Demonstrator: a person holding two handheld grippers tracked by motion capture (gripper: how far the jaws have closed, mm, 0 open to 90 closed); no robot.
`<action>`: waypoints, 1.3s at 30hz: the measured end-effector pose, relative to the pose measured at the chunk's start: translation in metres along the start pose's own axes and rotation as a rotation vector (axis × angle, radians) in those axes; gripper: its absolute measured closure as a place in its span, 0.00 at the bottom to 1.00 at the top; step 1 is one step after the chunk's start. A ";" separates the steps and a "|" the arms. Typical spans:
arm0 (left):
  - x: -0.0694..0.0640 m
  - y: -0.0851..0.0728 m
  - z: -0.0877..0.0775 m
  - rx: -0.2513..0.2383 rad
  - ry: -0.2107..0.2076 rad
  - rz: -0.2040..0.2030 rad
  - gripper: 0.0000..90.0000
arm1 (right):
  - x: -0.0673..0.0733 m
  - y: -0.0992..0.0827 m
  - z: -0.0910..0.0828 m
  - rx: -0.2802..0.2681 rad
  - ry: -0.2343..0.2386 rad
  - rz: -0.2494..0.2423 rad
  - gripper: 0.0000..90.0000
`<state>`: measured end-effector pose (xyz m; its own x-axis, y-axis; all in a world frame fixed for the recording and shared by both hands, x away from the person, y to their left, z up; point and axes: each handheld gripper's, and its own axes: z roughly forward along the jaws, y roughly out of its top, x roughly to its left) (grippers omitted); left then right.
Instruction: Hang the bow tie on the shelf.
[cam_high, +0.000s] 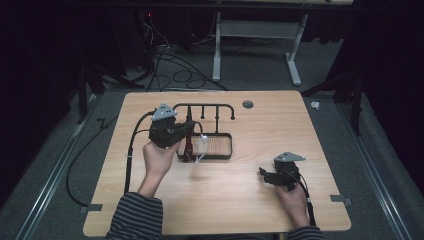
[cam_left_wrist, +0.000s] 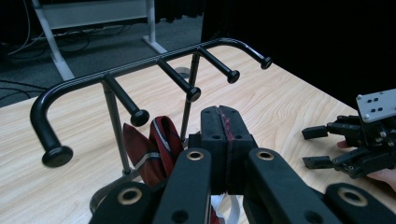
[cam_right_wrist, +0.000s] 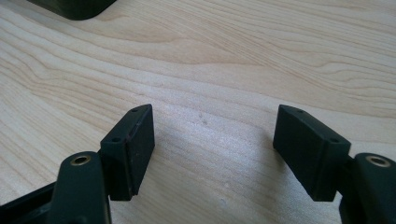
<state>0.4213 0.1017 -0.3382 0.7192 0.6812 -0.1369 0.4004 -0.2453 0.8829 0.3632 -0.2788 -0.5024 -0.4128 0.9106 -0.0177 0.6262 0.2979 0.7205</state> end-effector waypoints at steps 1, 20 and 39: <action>0.000 0.002 0.002 0.000 -0.002 0.000 1.00 | 0.000 0.000 0.000 0.000 0.000 -0.001 0.34; 0.006 0.024 0.025 0.003 0.033 -0.044 1.00 | -0.001 0.002 0.002 -0.004 -0.011 0.011 0.35; 0.015 0.029 0.046 0.028 0.113 -0.059 0.99 | -0.001 0.002 0.002 -0.003 -0.008 0.008 0.35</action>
<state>0.4699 0.0726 -0.3352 0.6255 0.7684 -0.1355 0.4570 -0.2202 0.8618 0.3660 -0.2788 -0.5026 -0.4027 0.9152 -0.0173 0.6272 0.2897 0.7230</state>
